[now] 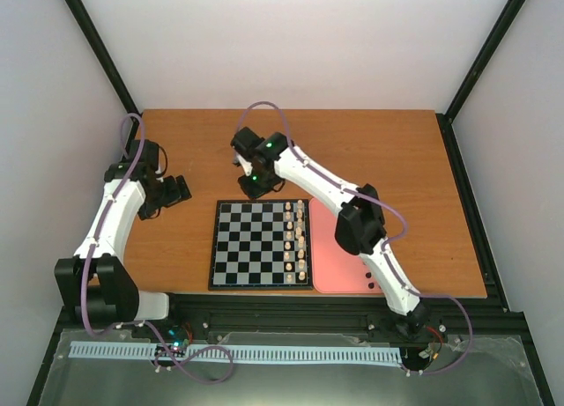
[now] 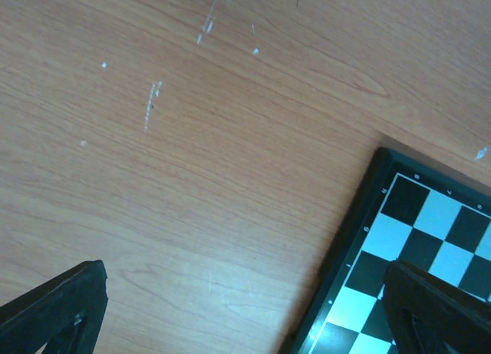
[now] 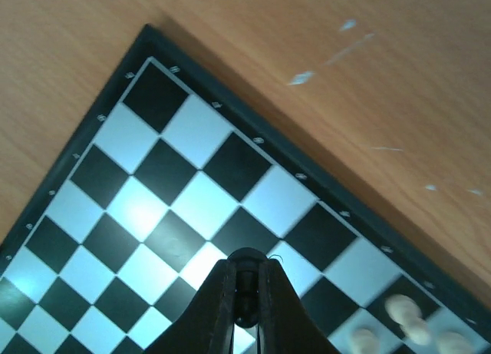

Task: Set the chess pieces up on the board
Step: Place the chess piece on the chessboard.

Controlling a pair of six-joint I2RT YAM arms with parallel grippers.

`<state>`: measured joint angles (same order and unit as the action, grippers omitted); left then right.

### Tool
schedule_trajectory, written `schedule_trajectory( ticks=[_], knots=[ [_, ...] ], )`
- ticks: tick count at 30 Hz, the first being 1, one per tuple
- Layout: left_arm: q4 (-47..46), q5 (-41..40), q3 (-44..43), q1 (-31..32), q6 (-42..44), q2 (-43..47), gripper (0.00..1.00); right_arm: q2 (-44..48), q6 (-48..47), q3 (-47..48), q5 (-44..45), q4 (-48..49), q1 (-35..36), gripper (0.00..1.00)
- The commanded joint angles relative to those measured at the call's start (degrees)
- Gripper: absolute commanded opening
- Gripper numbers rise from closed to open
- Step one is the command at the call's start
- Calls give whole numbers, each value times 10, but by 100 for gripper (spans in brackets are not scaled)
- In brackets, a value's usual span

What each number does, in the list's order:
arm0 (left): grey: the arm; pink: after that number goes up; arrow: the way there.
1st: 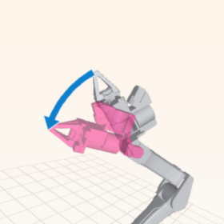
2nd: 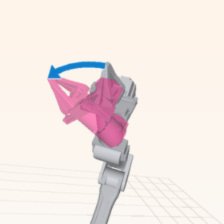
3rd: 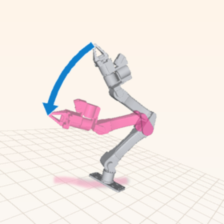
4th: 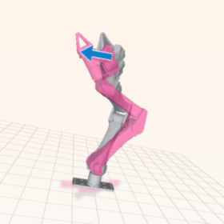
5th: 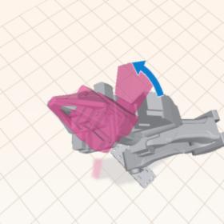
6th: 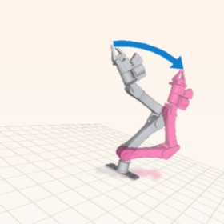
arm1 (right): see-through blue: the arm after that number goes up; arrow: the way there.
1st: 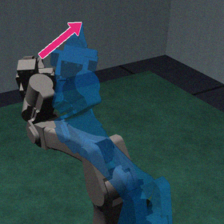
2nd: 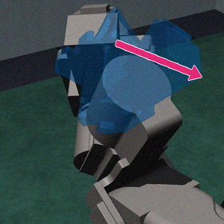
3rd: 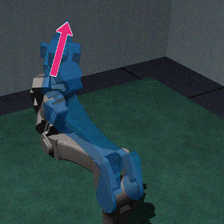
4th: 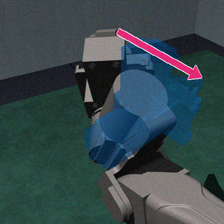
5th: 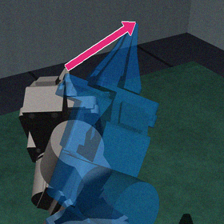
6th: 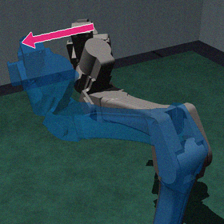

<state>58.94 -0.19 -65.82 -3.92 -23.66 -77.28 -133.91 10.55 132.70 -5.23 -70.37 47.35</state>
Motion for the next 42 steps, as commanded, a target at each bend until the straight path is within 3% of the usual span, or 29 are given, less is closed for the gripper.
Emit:
schedule_trajectory(
  ticks=[1, 20, 42],
  knots=[
    [3, 11, 9, -5, -21, 23, 100, -35, 3, 46, -36, -29, 19, 3],
    [-8, 26, 20, -6, -27, 29, 100, -122, -24, 93, -88, 38, 36, 3],
    [-16, 45, 40, -5, -29, 38, 100, -146, -22, 104, -64, 62, 40, 3]
  ],
)
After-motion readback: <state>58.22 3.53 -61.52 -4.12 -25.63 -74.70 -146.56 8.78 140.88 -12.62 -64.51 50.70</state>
